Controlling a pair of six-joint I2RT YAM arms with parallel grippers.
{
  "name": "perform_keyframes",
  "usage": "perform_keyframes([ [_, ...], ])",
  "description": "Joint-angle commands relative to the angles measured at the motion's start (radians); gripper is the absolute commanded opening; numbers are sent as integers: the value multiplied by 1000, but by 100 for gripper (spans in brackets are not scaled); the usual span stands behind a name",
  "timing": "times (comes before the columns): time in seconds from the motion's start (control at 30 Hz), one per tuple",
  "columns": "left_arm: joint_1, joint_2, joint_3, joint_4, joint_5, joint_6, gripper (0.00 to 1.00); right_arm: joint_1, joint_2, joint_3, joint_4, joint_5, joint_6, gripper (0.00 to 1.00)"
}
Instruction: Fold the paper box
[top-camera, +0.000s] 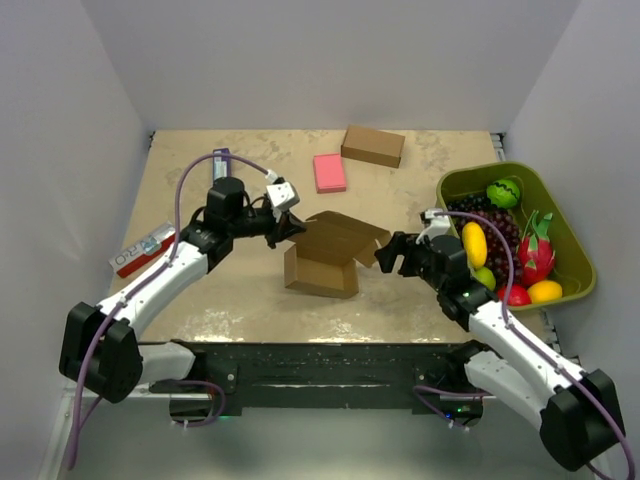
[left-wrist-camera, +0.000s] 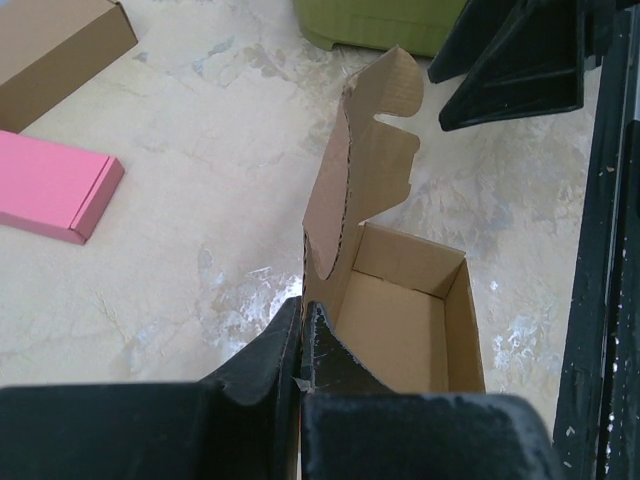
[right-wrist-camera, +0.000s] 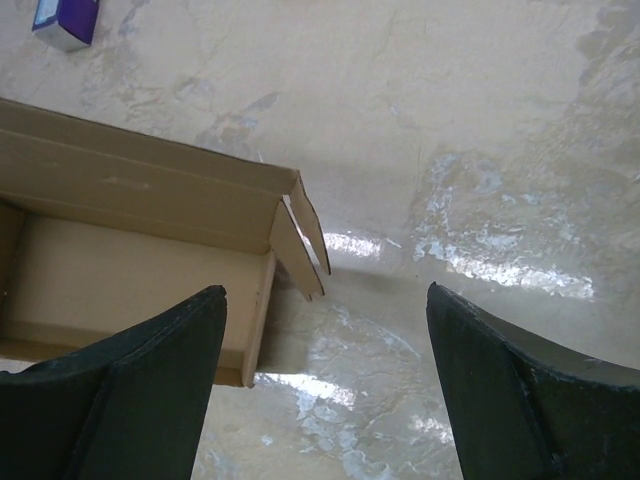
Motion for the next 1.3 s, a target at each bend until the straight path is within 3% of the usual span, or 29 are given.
perform_keyframes([
  [0.0,26,5,41,26,57,-41,0,-1,92,-2,174,-50,33,84],
  [0.3,40,6,41,26,103,-41,0,-1,247,-7,340,-74,-29,80],
  [0.5,43,10,37,26,107,-50,0,-1,313,1,391,-151,-41,69],
  [0.63,43,14,29,71,101,-63,0,-2,339,10,379,-177,-33,49],
  [0.77,41,23,15,116,78,-90,0,-1,320,10,360,-162,-11,14],
  [0.8,40,23,5,132,69,-107,0,1,304,11,359,-156,-6,12],
  [0.9,23,34,-6,190,-10,-150,0,19,275,14,339,-82,19,11],
  [1.17,-126,75,5,244,-408,-204,0,173,252,80,254,301,80,6],
  [1.27,-189,100,-3,268,-546,-250,0,207,284,85,271,361,127,6],
])
